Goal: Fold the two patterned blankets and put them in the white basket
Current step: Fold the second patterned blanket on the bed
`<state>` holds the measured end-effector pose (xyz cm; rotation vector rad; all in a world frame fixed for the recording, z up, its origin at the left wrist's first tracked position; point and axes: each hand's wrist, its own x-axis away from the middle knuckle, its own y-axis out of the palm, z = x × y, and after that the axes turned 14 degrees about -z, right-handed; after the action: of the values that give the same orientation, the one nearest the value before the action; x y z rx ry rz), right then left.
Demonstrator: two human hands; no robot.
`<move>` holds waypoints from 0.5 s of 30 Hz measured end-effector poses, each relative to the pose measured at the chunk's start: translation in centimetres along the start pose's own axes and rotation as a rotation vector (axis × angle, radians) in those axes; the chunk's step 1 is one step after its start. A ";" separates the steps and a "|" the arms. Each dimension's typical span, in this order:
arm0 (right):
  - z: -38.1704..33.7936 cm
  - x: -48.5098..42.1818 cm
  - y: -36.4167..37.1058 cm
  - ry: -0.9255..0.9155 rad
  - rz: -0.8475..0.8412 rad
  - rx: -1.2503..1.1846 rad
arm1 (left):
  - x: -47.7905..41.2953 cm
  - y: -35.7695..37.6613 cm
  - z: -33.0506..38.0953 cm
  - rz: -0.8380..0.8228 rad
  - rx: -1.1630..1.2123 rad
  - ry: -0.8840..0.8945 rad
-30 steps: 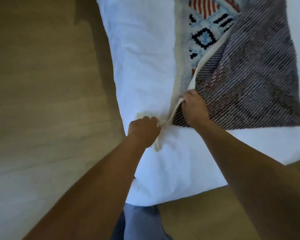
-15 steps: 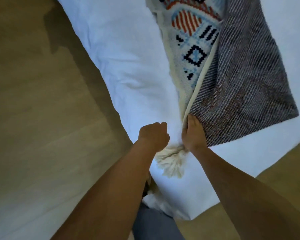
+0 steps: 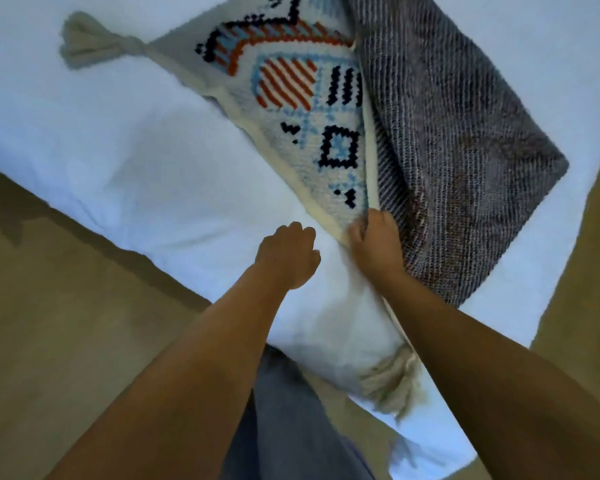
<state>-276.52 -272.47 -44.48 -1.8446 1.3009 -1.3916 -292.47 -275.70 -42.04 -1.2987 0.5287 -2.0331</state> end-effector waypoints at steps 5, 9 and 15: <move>-2.2 -7.4 -2.0 0.001 0.074 -0.079 | -7.7 -7.2 -1.2 0.096 -0.031 0.072; -4.0 -13.1 -4.2 -0.003 0.107 -0.040 | -13.6 -13.6 -3.2 0.111 0.009 0.061; -7.4 -24.3 -7.5 0.010 0.184 -0.090 | -21.7 -21.1 -4.1 0.094 0.192 0.059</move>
<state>-281.02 -246.53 -46.81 -1.7264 1.5194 -1.2657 -296.51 -245.49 -44.07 -1.0837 0.4019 -1.9953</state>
